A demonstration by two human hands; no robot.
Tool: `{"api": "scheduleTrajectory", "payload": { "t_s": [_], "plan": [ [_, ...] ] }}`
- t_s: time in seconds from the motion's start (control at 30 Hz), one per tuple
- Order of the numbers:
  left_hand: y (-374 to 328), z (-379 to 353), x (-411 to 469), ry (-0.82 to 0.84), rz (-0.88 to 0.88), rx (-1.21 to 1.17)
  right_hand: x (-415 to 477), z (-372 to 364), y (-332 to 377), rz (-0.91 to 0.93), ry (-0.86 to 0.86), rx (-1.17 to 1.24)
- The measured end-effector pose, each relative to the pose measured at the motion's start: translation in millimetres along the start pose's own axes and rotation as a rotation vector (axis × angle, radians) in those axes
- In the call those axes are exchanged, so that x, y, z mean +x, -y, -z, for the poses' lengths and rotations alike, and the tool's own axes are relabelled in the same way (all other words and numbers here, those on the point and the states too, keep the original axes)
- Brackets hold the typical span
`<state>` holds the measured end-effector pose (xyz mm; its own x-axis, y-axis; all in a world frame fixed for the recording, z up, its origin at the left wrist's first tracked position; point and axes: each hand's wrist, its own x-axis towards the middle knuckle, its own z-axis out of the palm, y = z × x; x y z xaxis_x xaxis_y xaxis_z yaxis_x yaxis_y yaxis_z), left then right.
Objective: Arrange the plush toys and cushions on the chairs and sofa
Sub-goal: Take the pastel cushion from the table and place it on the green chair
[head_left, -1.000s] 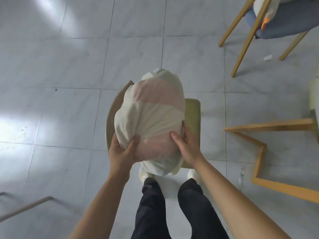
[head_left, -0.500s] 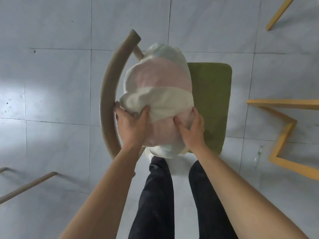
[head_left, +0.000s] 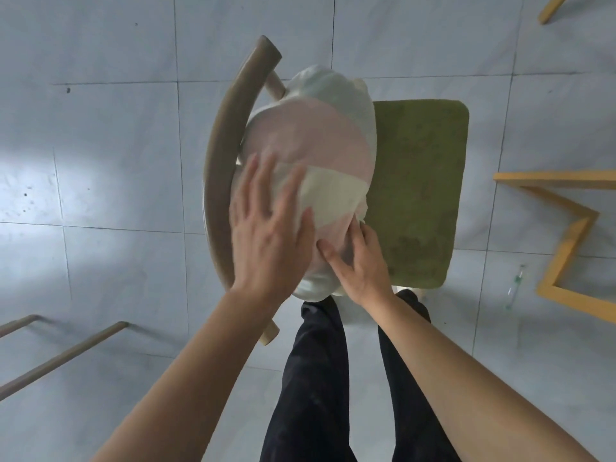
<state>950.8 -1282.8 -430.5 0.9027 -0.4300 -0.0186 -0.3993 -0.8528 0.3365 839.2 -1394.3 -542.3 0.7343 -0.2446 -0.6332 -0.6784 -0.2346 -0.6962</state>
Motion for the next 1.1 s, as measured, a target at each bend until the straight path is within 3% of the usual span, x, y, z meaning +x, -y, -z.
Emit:
{"api": "scheduleTrajectory", "payload": {
  "t_s": [0.1,0.17,0.23,0.4,0.53,0.63,0.8,0.87,0.97,1.1],
  "plan": [
    [-7.0,-17.1,33.3,0.243,-0.349,0.135,-0.6,11.1,-11.0,0.049,0.041,-0.042],
    [0.6,-28.7,58.5,0.385,-0.375,0.263,3.1,20.4,-19.2,0.082,0.003,-0.077],
    [16.7,-36.1,79.4,0.459,-0.274,0.328,16.0,28.0,-18.0,0.036,-0.079,-0.079],
    [37.4,-40.9,77.7,0.437,-0.224,0.306,80.5,31.7,36.2,-0.037,-0.269,0.096],
    [52.9,-46.0,78.7,0.369,-0.248,0.372,83.4,-3.3,50.6,0.076,-0.207,0.033],
    [61.4,-52.1,79.0,0.384,-0.275,0.396,45.5,-27.0,11.5,0.08,-0.13,-0.029],
    [61.8,-55.2,78.4,0.374,-0.293,0.393,-27.6,-49.4,-50.0,-0.212,0.046,-0.008],
    [60.3,-53.8,76.6,0.358,-0.285,0.386,-34.5,-48.1,-49.1,-0.281,0.022,0.066],
    [58.3,-52.0,59.9,0.341,-0.227,0.375,-17.5,-42.3,-19.4,-0.115,-0.1,0.118],
    [52.9,-51.9,21.1,0.292,-0.055,0.352,7.5,-51.6,-8.2,0.129,-0.124,-0.117]
  ]
}}
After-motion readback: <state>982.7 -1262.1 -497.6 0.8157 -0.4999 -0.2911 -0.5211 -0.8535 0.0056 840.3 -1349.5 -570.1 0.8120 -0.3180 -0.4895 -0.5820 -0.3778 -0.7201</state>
